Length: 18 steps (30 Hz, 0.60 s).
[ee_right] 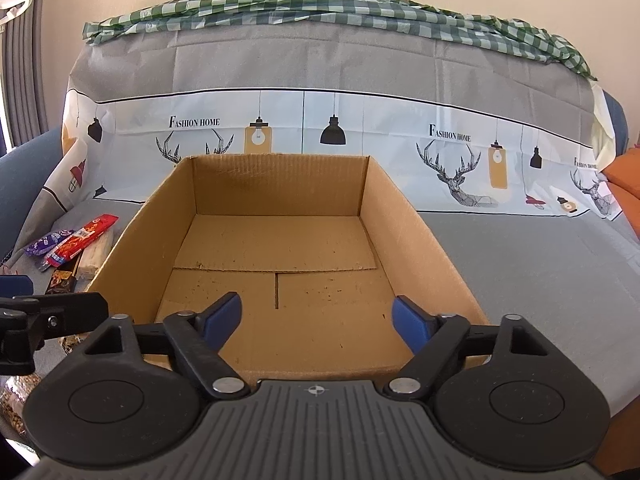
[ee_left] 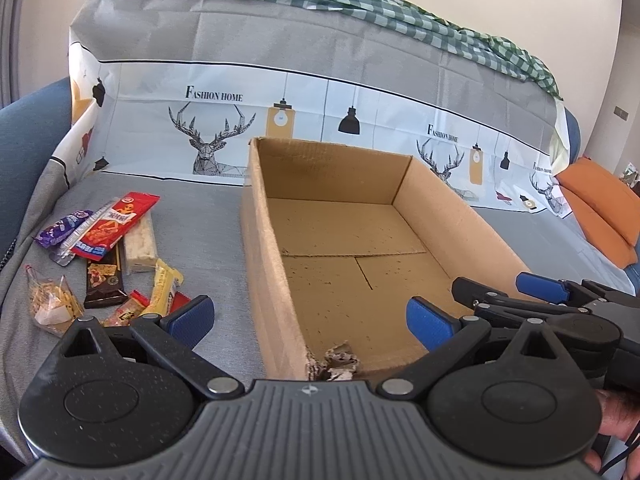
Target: Organize snacks
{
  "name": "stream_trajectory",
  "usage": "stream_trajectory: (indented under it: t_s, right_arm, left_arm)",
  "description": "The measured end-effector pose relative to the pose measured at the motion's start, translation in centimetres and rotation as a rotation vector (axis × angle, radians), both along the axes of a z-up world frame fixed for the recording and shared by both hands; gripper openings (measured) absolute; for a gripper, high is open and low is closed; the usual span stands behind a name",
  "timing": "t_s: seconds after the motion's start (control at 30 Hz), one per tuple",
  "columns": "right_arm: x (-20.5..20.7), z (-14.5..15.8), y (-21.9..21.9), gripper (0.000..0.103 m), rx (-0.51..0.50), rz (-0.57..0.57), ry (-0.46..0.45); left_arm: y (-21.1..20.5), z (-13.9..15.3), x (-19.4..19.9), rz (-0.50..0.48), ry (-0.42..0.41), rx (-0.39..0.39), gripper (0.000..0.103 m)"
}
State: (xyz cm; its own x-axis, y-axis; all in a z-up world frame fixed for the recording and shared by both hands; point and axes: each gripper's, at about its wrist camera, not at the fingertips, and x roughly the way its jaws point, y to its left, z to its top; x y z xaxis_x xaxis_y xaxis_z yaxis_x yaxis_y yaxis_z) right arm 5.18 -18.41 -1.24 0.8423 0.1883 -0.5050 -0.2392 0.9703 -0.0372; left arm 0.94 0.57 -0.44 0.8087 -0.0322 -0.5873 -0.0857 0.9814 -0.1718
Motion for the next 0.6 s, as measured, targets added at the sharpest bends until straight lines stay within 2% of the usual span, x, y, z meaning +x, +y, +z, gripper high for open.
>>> stream_trajectory:
  t_s: [0.13, 0.37, 0.5, 0.6]
  right_arm:
    - [-0.1, 0.2, 0.6, 0.068, 0.001, 0.002, -0.014]
    - [-0.4, 1.0, 2.2, 0.068, 0.043, 0.019, -0.023]
    - [-0.4, 1.5, 3.9, 0.07, 0.071, 0.054, -0.017]
    - [-0.6, 1.8, 5.5, 0.071, 0.085, 0.088, -0.018]
  left_arm:
    - [0.9, 0.2, -0.5, 0.025, -0.004, 0.009, 0.102]
    - [3.4, -0.2, -2.1, 0.105, 0.028, 0.052, 0.102]
    - [5.8, -1.4, -3.1, 0.179, 0.102, 0.069, 0.102]
    - [7.3, -3.1, -3.4, 0.194, 0.206, 0.087, 0.102]
